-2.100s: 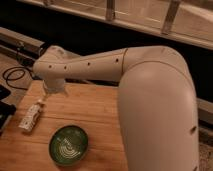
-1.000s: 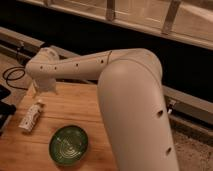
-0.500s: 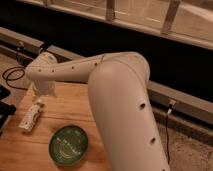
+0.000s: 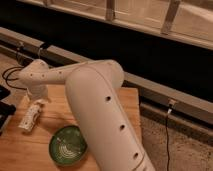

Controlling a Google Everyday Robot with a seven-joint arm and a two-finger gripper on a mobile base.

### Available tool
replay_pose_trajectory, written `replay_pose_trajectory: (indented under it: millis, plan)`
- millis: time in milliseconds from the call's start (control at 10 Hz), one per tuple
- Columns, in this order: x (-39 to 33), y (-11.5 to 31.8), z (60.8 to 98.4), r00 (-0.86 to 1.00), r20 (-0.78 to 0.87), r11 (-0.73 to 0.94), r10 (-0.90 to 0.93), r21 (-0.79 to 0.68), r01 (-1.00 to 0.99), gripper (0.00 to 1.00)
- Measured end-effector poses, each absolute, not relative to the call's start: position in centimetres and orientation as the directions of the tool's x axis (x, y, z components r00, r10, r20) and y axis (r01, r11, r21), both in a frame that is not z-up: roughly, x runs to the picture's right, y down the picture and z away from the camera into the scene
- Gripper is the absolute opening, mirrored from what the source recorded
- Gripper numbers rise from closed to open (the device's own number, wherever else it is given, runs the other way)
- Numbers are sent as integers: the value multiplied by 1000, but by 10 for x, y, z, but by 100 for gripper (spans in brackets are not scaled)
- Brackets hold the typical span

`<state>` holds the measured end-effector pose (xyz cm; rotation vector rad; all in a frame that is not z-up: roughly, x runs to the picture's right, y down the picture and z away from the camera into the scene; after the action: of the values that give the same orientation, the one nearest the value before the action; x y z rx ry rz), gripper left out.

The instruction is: Place the bottle in the ceramic bowl

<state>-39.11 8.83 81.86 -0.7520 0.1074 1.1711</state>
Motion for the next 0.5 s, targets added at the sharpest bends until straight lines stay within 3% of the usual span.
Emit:
replay_pose_trajectory:
  millis: [500]
  plan:
    - [-412, 110, 827, 469, -480, 217, 742, -489, -845, 65]
